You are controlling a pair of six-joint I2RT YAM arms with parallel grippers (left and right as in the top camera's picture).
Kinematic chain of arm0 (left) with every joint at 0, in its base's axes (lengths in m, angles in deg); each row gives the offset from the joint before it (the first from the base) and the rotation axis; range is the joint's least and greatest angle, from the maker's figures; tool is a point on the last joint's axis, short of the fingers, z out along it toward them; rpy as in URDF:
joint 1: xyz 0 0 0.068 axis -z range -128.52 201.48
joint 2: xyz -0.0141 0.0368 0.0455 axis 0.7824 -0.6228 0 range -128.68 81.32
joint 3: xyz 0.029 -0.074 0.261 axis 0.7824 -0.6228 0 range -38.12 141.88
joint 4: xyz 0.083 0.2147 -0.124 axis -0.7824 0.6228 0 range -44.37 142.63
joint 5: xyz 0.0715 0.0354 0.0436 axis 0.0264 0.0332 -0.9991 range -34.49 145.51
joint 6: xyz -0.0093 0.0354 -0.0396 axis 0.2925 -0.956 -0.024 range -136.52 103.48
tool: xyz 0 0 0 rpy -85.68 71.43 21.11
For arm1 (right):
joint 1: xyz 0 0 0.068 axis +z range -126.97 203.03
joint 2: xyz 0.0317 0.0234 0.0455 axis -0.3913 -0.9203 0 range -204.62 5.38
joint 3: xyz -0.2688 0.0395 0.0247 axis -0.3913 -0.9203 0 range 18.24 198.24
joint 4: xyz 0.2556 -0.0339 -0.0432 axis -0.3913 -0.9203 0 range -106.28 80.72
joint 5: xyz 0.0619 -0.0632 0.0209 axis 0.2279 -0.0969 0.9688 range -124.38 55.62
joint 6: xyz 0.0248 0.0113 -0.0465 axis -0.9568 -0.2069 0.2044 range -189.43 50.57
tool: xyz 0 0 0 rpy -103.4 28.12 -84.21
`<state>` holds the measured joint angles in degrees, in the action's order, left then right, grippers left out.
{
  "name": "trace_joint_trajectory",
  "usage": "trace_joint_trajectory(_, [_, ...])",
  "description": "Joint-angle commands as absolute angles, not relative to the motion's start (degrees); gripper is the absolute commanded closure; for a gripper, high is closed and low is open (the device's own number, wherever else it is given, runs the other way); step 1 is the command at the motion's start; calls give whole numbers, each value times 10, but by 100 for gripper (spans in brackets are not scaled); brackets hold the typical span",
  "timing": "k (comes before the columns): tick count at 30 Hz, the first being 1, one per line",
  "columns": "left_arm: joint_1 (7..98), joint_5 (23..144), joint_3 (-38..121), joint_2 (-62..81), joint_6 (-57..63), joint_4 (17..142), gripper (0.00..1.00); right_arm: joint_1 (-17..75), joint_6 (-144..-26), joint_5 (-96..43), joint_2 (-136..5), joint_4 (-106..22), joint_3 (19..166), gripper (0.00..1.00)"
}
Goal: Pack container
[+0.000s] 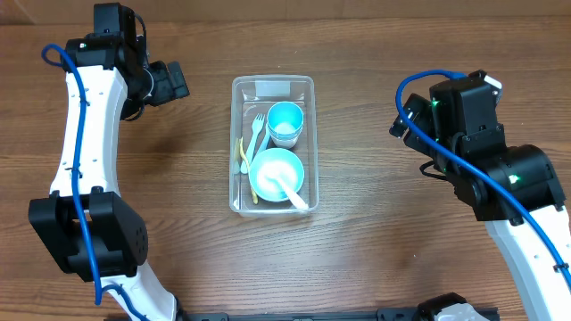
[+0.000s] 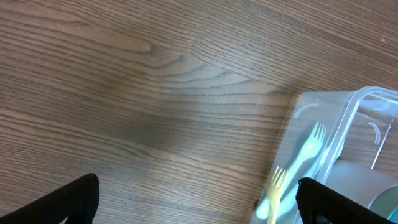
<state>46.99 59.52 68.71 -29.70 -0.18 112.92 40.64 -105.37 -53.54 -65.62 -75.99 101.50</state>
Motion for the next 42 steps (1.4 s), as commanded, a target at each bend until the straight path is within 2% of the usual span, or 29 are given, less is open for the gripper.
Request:
trace_joint_trajectory(1, [470, 595, 700, -303, -11, 1128, 0, 403, -1050, -551, -653, -717, 1026, 0])
trace_joint_trajectory(5, [470, 595, 700, -303, -11, 1128, 0, 403, -1047, -552, -553, -575, 988, 0])
trace_joint_trajectory(10, [470, 595, 700, -303, -11, 1128, 0, 391, -942, -549, -343, -386, 835, 0])
trace_joint_trajectory(16, [470, 595, 700, -303, -11, 1128, 0, 327, -928, -531, -132, -292, 625, 0])
trace_joint_trajectory(21, [470, 595, 700, -303, -11, 1128, 0, 280, -797, -403, -15, -220, 464, 0])
trace_joint_trajectory(26, [470, 595, 700, -303, -11, 1128, 0, 253, -679, -296, 49, -188, 345, 0])
trace_joint_trajectory(42, [467, 595, 700, -303, -11, 1127, 0, 237, -680, -291, 52, -108, 191, 0])
